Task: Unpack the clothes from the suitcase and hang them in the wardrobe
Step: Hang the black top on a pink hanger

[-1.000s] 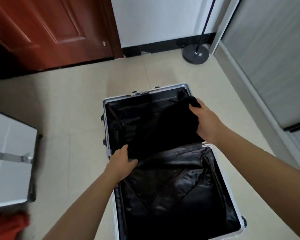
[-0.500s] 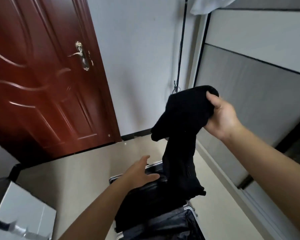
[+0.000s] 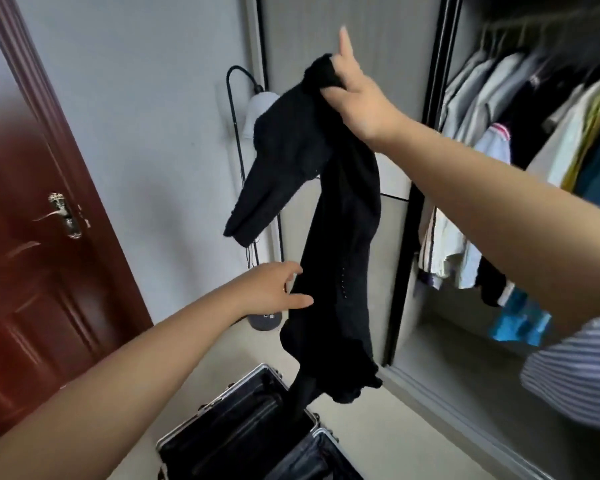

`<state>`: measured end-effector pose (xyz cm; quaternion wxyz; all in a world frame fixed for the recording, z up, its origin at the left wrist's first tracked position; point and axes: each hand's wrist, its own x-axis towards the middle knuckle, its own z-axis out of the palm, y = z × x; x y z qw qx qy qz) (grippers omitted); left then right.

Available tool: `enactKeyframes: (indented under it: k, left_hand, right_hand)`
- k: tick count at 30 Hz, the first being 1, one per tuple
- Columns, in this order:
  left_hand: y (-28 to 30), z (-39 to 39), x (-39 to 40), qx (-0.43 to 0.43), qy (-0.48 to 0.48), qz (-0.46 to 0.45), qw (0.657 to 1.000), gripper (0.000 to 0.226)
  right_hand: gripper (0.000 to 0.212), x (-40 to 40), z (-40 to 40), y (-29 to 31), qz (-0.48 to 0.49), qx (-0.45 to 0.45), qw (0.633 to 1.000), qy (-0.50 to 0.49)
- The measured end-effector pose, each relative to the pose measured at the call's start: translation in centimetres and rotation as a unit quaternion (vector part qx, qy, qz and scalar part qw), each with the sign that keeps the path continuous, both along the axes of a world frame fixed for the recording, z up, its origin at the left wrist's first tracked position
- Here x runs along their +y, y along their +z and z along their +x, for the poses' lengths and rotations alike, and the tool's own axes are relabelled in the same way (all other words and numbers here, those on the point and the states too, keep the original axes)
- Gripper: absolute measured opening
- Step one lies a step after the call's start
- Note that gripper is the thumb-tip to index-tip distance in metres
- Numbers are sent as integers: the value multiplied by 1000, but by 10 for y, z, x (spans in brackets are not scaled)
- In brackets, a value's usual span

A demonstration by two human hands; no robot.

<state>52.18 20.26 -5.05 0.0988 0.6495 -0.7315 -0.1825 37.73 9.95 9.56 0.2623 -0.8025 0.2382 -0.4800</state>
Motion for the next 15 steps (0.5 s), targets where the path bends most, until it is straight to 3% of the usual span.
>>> enactKeyframes:
  k: [3, 5, 8, 11, 15]
  left_hand:
    - [2, -18, 2, -16, -23, 18, 999, 68]
    - [-4, -29, 0, 13, -23, 19, 999, 77]
    - [-19, -48, -8, 67, -20, 61, 996, 91]
    - [-26, -83, -17, 255, -24, 109, 961, 74]
    - [-17, -138, -20, 486, -8, 140, 863, 31]
  right_hand:
    - [29, -5, -19, 11, -198, 153, 961, -119]
    - [21, -1, -29, 18, -273, 177, 928, -180]
    - [12, 6, -43, 31, -318, 155, 908, -223]
    - [13, 18, -60, 45, -358, 127, 887, -262]
    - [12, 21, -116, 52, -368, 134, 858, -332]
